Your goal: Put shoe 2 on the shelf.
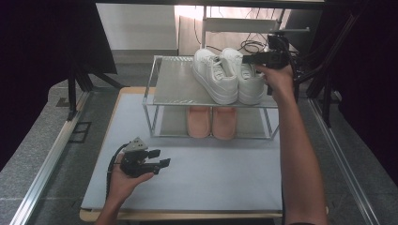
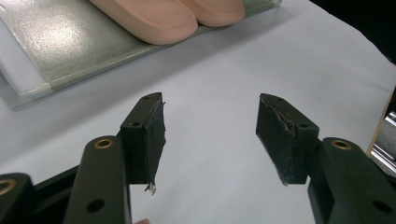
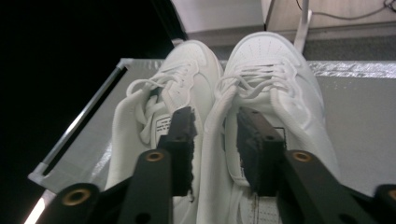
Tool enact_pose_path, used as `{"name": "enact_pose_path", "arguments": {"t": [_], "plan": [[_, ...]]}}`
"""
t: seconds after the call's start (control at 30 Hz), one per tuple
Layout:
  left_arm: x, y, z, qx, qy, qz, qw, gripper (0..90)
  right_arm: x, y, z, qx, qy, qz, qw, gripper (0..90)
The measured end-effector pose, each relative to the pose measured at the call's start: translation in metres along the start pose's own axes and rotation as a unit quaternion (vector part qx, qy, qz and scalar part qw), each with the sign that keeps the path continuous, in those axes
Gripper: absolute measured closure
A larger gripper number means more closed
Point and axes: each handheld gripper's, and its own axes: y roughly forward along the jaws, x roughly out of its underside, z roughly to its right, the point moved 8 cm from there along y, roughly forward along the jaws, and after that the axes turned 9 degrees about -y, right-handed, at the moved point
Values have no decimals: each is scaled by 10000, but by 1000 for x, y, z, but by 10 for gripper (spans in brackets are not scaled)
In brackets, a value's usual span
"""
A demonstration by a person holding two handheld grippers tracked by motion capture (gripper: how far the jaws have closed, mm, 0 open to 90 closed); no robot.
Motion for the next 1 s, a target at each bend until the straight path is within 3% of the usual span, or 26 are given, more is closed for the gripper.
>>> {"name": "enact_pose_path", "arguments": {"t": [0.3,0.5,0.7,1.0], "plan": [[0,2,2,-15,18,-23,10000,427,18,-46,14,-66,-201,499,9985,869],[-1,1,2,-17,2,5,10000,427,34,-62,25,-56,-210,619,9978,900],[-2,1,0,-38,-13,-25,10000,427,56,-58,42,102,-178,548,9983,900],[0,0,-1,-61,-27,-21,10000,427,110,-24,64,320,-36,3,9995,900]]}}
